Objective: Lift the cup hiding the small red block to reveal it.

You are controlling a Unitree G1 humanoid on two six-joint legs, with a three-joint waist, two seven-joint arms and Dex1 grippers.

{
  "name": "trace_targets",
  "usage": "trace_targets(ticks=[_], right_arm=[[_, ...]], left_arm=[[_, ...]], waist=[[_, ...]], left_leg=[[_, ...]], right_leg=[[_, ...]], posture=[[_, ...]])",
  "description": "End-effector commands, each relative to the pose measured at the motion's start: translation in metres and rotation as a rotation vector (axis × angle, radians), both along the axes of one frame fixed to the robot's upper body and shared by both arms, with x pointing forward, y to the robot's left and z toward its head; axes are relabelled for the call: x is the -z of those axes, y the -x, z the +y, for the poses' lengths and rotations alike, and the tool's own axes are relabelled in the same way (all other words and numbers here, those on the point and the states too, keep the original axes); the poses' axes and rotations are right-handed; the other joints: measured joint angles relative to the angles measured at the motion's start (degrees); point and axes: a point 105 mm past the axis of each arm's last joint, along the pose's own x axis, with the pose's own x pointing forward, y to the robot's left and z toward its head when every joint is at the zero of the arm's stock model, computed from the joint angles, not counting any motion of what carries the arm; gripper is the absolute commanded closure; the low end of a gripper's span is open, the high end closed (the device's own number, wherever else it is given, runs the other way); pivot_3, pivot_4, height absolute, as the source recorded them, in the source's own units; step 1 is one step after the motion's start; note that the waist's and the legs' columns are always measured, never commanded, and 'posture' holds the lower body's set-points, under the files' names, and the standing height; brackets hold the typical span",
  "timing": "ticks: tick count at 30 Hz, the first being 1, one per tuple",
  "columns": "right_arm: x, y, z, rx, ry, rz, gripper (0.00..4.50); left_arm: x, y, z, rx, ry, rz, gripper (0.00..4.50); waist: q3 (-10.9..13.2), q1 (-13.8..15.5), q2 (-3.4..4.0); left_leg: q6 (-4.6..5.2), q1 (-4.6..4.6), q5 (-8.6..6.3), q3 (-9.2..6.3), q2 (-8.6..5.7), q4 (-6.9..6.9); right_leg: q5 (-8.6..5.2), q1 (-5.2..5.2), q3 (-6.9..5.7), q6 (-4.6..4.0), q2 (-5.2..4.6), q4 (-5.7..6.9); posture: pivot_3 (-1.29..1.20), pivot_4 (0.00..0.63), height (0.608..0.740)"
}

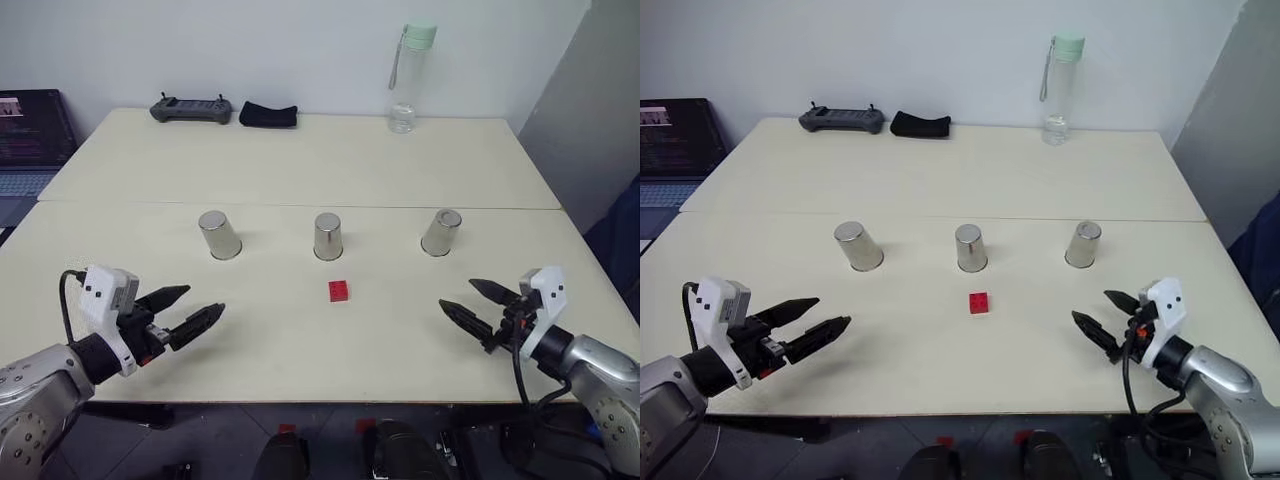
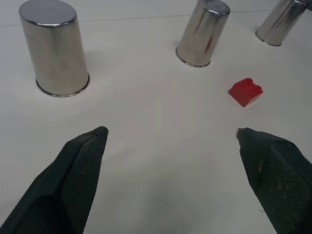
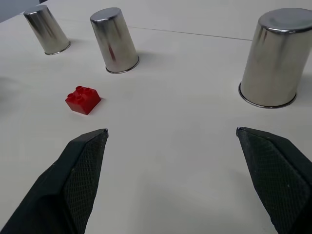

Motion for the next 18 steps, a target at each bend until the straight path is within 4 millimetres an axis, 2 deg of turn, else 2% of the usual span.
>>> trace_targets(ticks=[1, 9, 18], right_arm=[[-0.01, 0.001, 0.003, -0.001, 0.006, -0.048, 0.02], [-0.02, -0.002, 0.012, 0.013, 0.015, -0.074, 0.02], [-0.02, 0.001, 0.012, 0.03, 0.018, -0.072, 0.02]], left_arm=[[-0.007, -0.001, -0.004, 0.002, -0.027, -0.046, 0.0], [-0.012, -0.011, -0.006, -0.021, -0.052, -0.098, 0.0], [-0.013, -0.01, -0.017, -0.007, -0.027, -0.131, 0.0]], waist=[[0.0, 0.0, 0.0], [0.0, 0.1, 0.0], [0.0, 0.1, 0.0]], left_leg=[[0.0, 0.0, 0.0, 0.0, 0.0, 0.0], [-0.01, 0.02, 0.01, -0.01, 0.0, 0.01], [-0.01, -0.01, 0.0, 0.0, -0.01, 0.0]], right_leg=[[0.0, 0.0, 0.0, 0.0, 0.0, 0.0], [0.0, 0.01, -0.02, 0.0, -0.02, 0.04], [0.0, 0.0, 0.0, 0.0, -0.04, 0.0]], posture=[[0.0, 0.15, 0.74], [0.0, 0.15, 0.74], [0.0, 0.15, 0.74]])
